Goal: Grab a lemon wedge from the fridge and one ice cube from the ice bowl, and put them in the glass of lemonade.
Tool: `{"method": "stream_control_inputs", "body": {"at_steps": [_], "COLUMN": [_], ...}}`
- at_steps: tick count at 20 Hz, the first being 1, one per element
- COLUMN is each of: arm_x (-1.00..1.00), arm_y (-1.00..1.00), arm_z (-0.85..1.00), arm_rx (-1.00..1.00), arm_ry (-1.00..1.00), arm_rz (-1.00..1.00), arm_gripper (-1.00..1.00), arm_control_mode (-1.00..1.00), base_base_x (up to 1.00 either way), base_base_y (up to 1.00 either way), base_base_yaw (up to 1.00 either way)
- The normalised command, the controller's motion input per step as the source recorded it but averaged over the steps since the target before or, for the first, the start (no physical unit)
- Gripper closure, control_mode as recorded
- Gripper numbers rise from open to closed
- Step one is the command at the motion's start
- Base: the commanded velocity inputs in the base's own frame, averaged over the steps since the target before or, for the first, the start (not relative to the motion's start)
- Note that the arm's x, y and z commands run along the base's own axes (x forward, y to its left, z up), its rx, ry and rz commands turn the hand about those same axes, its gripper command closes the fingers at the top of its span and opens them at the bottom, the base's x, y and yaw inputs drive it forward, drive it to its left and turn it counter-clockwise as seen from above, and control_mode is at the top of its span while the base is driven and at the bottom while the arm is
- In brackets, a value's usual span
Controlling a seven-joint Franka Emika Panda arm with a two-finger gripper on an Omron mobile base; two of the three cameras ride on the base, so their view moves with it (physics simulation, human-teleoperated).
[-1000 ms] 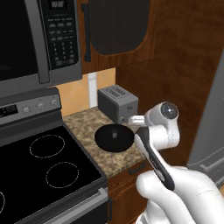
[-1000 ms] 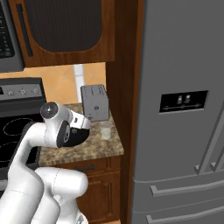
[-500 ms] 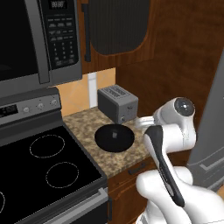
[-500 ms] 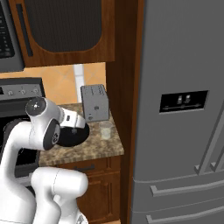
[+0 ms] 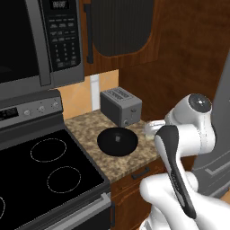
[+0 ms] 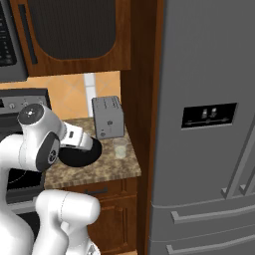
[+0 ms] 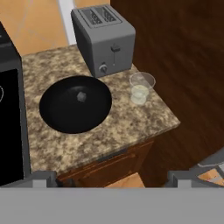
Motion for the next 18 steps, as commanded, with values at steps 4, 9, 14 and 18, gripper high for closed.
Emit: {"method": "stream_control_inputs", "body": {"at_steps": [4,9,14,18], "arm_x": [-0.82,0.37,0.39,-0.05], "arm_y": [-0.07,-0.03,-0.01,-0.02], "arm_z": [-0.10,-0.01,-0.03,-0.03], "arm_rx": [0.00,0.01,0.00,0.00], "arm_ry": [0.00,0.00,0.00,0.00], "arm_rz": [0.00,0.02,0.05,0.03], "arm_gripper": [-1.00,-1.00,-1.00,-1.00], "arm_control_mode": [-1.00,-1.00,-1.00,1.00], "base_base_x": [0.00,0.00,0.00,-0.18], "base_base_y": [0.00,0.00,0.00,-0.03], "base_base_yaw": [0.00,0.00,0.00,0.01]}}
